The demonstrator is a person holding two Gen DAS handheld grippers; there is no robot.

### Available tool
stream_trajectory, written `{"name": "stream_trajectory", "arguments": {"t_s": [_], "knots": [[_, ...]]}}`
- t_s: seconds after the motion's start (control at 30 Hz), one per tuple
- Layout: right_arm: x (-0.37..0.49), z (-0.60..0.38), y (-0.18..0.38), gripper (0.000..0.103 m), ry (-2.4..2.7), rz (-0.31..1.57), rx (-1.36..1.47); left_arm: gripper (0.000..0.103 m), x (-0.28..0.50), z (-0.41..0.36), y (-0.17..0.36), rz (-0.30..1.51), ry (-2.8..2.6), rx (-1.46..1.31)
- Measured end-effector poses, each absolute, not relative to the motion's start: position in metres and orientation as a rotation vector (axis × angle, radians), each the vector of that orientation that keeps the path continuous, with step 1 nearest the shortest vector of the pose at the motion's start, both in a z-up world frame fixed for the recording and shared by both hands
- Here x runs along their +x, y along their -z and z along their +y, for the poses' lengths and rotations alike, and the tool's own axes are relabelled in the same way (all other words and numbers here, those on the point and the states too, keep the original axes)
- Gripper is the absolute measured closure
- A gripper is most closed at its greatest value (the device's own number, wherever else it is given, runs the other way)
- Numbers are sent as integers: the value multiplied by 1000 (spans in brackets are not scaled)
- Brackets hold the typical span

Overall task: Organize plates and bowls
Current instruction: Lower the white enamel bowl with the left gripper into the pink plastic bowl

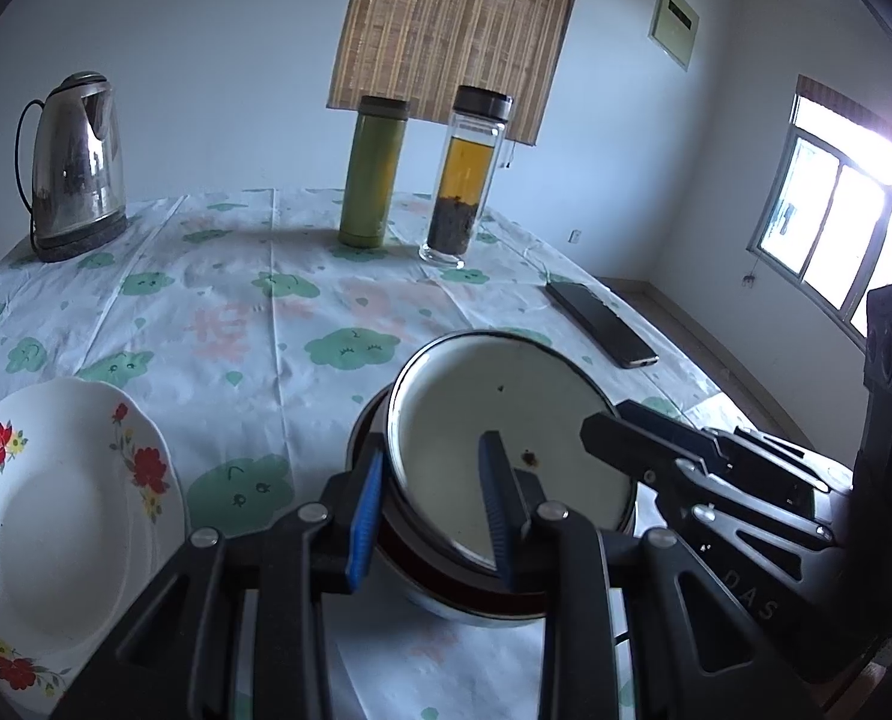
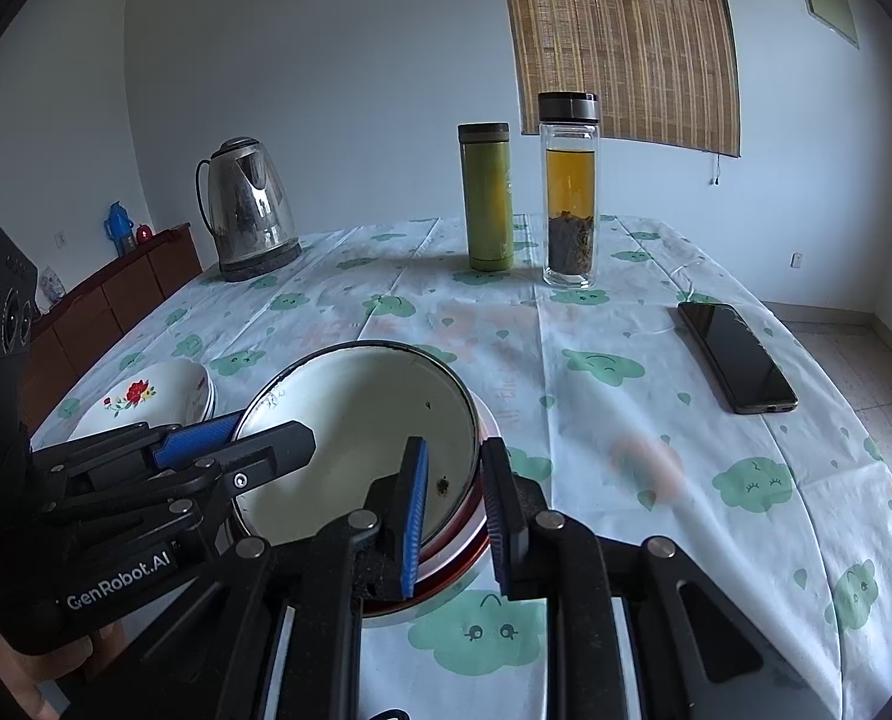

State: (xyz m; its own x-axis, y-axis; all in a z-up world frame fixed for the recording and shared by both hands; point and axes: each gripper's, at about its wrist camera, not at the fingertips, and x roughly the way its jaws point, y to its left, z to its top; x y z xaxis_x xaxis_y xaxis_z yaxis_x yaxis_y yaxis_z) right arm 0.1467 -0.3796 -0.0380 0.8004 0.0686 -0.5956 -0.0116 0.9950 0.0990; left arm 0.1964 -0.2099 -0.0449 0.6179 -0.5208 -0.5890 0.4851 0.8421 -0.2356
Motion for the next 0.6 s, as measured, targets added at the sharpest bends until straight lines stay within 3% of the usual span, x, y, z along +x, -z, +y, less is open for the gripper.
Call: {"name": "stream_trajectory", "arguments": {"t_s": [0.47,0.6], "knots": [[145,-379,39,81,-55,630,94,75,196,-209,44,697,579,-58],[144,-380,40,81,-63,622,107,70,196,-209,44,696,579,-59]]}}
